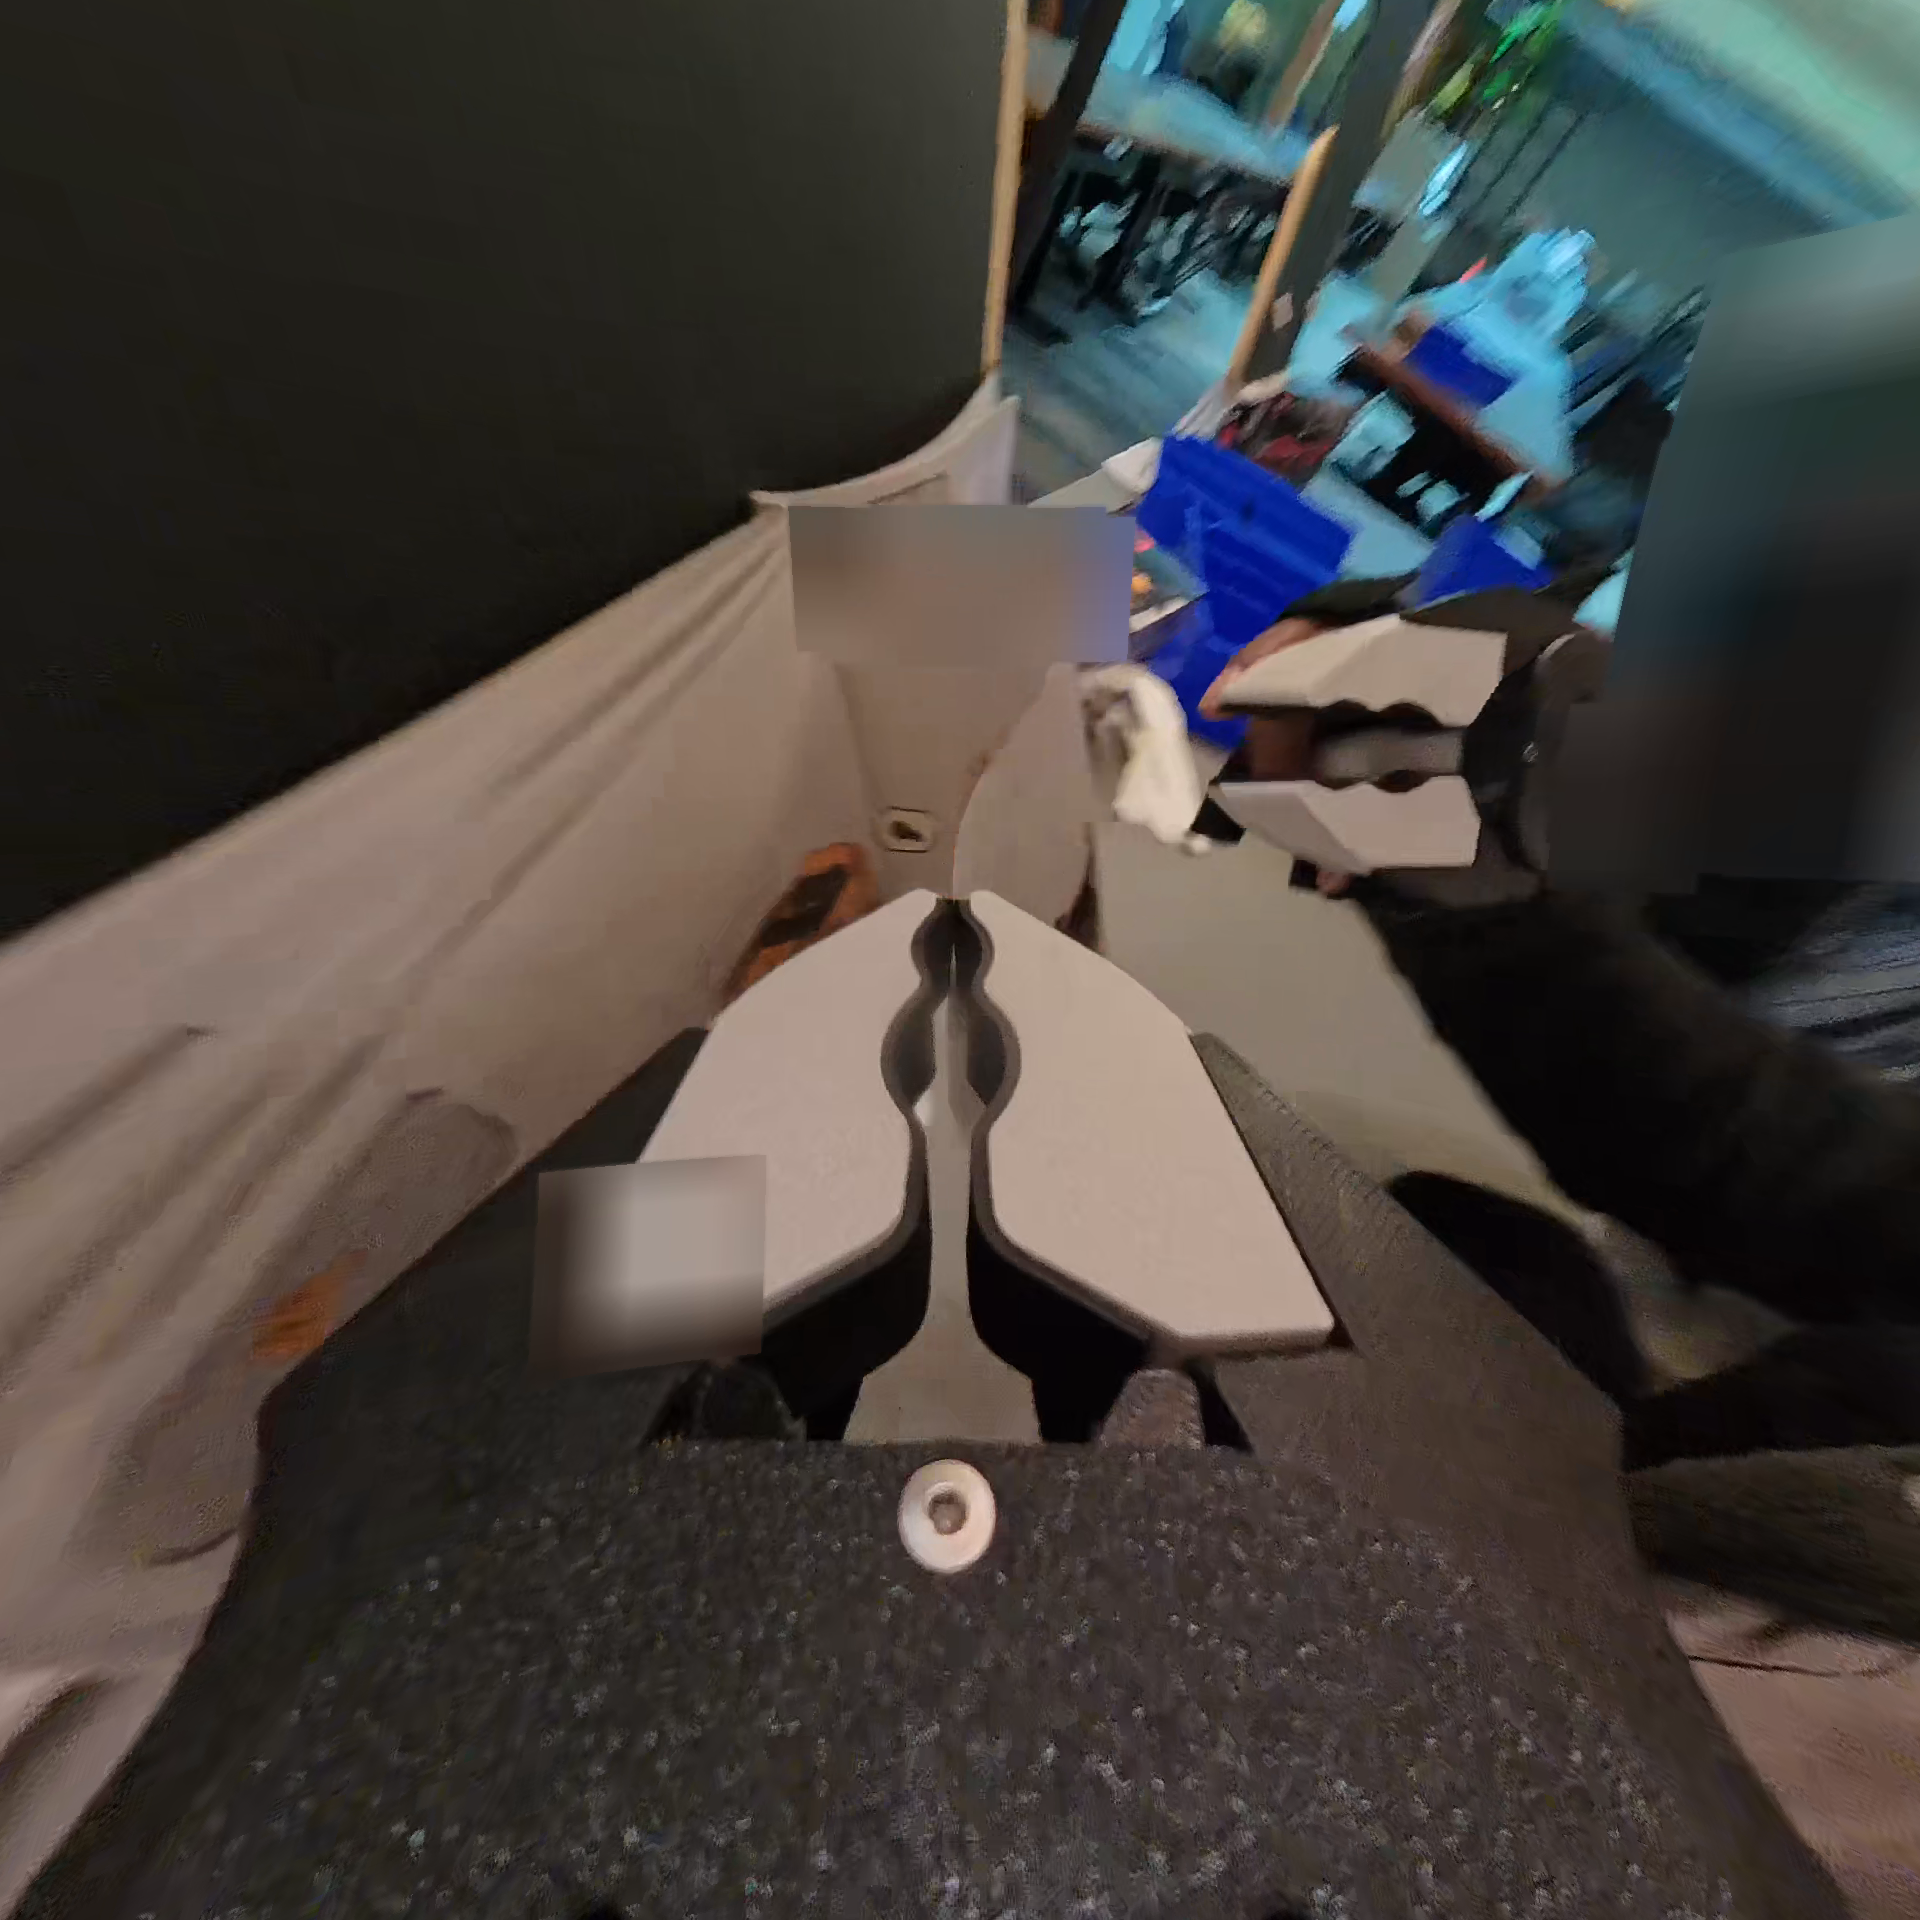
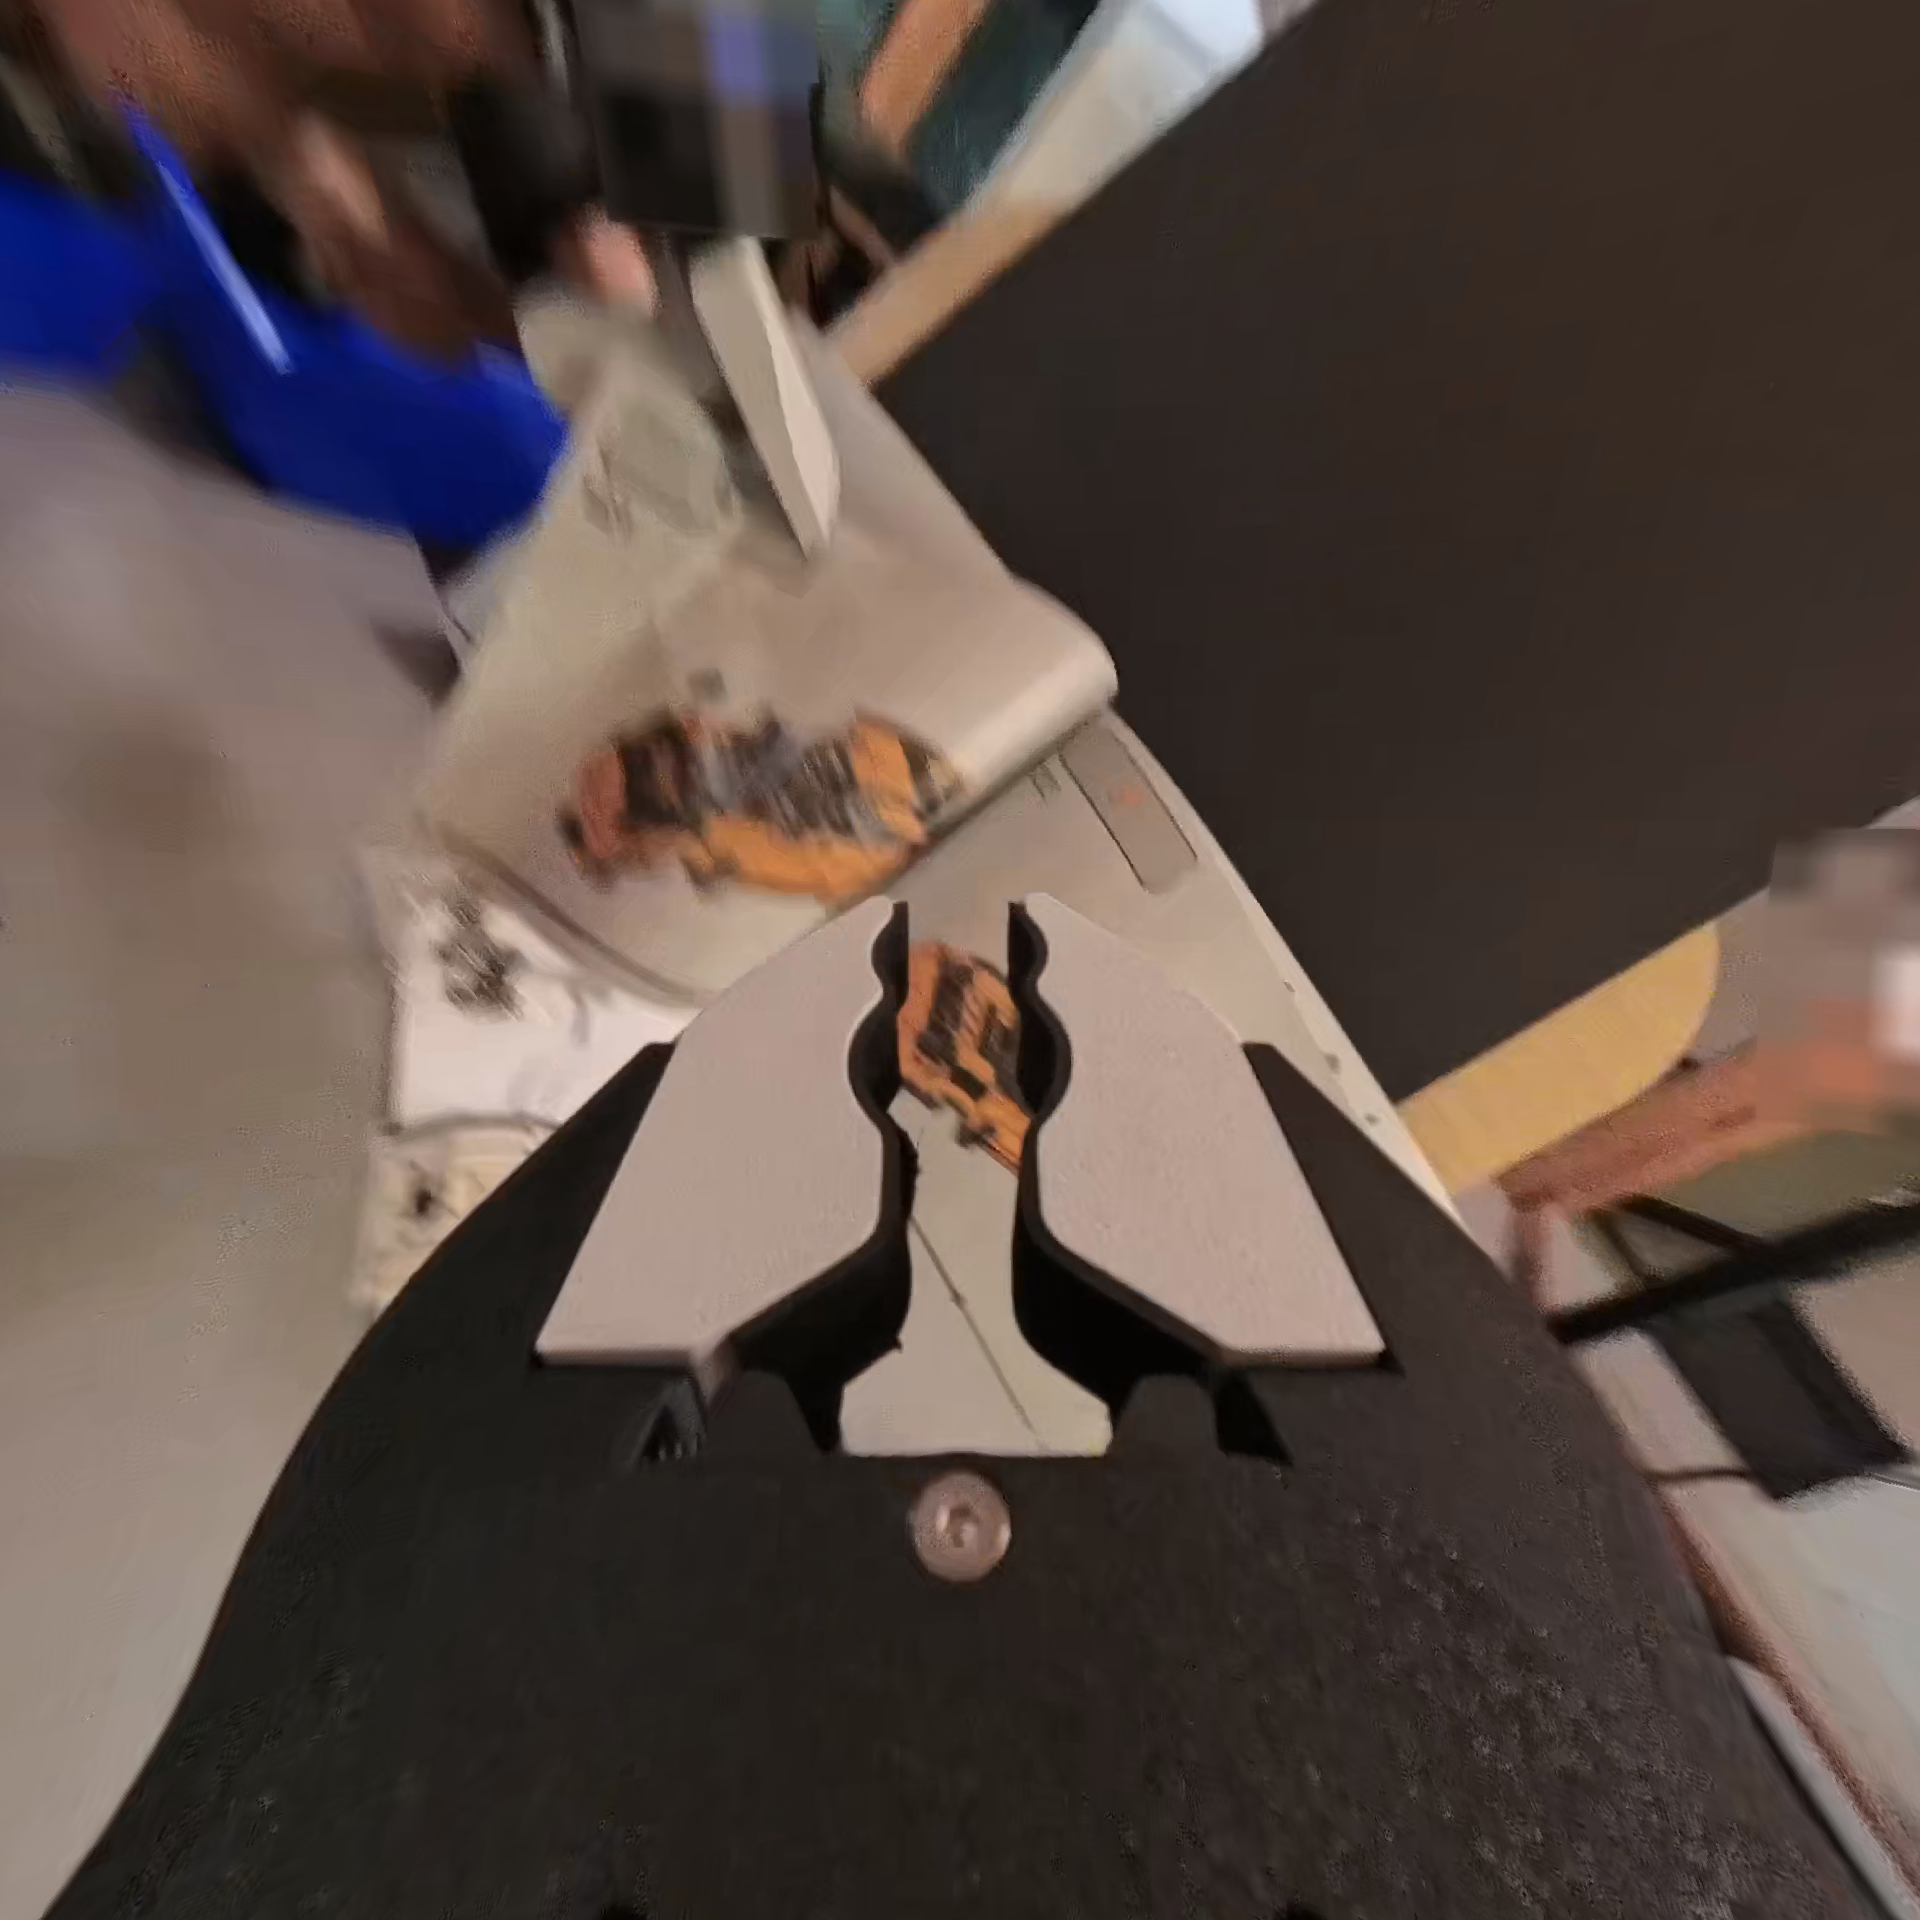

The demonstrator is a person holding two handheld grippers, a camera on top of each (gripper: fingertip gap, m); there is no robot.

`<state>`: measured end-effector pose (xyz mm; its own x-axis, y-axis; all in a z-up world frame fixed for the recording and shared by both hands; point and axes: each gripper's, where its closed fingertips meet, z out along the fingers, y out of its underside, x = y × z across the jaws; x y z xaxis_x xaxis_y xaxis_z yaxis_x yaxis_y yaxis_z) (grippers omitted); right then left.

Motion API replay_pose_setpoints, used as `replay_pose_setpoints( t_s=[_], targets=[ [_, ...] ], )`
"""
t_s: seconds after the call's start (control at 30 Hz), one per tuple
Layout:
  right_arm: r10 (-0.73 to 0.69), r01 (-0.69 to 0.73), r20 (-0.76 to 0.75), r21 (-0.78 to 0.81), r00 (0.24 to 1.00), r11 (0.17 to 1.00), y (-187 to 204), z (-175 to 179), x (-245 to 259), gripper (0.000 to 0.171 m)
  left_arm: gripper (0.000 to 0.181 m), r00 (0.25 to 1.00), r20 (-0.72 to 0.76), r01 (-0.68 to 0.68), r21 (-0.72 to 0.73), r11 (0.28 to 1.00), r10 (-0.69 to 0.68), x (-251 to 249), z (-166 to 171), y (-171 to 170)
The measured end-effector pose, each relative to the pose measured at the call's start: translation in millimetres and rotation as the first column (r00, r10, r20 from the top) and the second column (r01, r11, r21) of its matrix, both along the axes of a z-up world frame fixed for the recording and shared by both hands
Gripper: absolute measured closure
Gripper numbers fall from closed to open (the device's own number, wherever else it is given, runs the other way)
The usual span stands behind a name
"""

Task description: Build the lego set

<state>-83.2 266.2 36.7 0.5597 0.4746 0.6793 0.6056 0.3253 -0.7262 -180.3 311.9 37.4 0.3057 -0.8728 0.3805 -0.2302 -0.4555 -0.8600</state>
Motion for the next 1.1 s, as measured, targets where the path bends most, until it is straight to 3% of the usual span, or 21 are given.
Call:
replay_pose_setpoints(
  t_s=[0.03, 0.2, 0.3, 0.4, 0.5, 0.6, 0.7, 0.73, 0.93, 1.03, 1.1],
  targets=[
    [-0.035, 0.034, 0.078, 0.010, 0.996, 0.999, 9.8, -7.2, 3.8, 0.155, 0.181, 0.999, -0.037, -0.016, 0.032, 0.999, 0.017, -4.5, 2.3, 6.2],
    [-0.099, 0.099, 0.233, 0.013, 0.967, 0.995, 45.6, -26.7, -30.0, 0.159, 0.181, 0.985, -0.135, -0.081, 0.170, 0.982, 0.105, -20.7, 21.0, 28.5],
    [-0.162, 0.166, 0.293, 0.009, 0.942, 0.986, 68.7, -40.7, -48.8, 0.161, 0.180, 0.988, -0.021, -0.141, 0.236, 0.961, 0.150, -33.7, 47.3, 23.1],
    [-0.216, 0.209, 0.283, 0.055, 0.934, 0.976, 79.8, -45.8, -59.4, 0.161, 0.179, 0.967, 0.097, -0.254, 0.370, 0.893, 0.235, -66.3, 68.1, 0.0],
    [-0.280, 0.269, 0.275, 0.080, 0.920, 0.960, 86.7, -45.6, -63.4, 0.160, 0.177, 0.950, 0.023, -0.289, 0.433, 0.854, 0.311, -99.1, 31.0, -18.2],
    [-0.334, 0.320, 0.257, 0.095, 0.907, 0.942, 93.5, -39.1, -63.6, 0.157, 0.175, 0.923, -0.078, -0.331, 0.336, 0.882, 0.377, -121.1, -34.8, -18.5],
    [-0.352, 0.342, 0.204, 0.082, 0.913, 0.936, 97.8, -30.9, -63.5, 0.158, 0.172, 0.949, -0.083, -0.289, 0.163, 0.943, 0.305, -107.4, -84.9, -29.2],
    [-0.358, 0.347, 0.191, 0.089, 0.914, 0.934, 98.4, -27.5, -63.6, 0.158, 0.170, 0.948, -0.104, -0.282, 0.166, 0.945, 0.301, -101.1, -98.0, -28.3],
    [-0.391, 0.372, 0.204, 0.125, 0.897, 0.920, 96.0, -29.2, -66.8, 0.165, 0.160, 0.813, -0.276, -0.325, 0.516, 0.793, 0.513, -92.7, -142.6, 13.8],
    [-0.340, 0.316, 0.247, 0.134, 0.907, 0.939, 89.3, -35.4, -76.0, 0.165, 0.152, 0.878, -0.223, -0.360, 0.278, 0.891, 0.424, -71.0, -158.7, 3.6],
    [-0.302, 0.286, 0.271, 0.099, 0.914, 0.953, 87.3, -43.7, -79.4, 0.165, 0.152, 0.935, -0.030, -0.352, 0.008, 0.936, 0.352, -55.6, -152.4, -7.5]
  ],
)
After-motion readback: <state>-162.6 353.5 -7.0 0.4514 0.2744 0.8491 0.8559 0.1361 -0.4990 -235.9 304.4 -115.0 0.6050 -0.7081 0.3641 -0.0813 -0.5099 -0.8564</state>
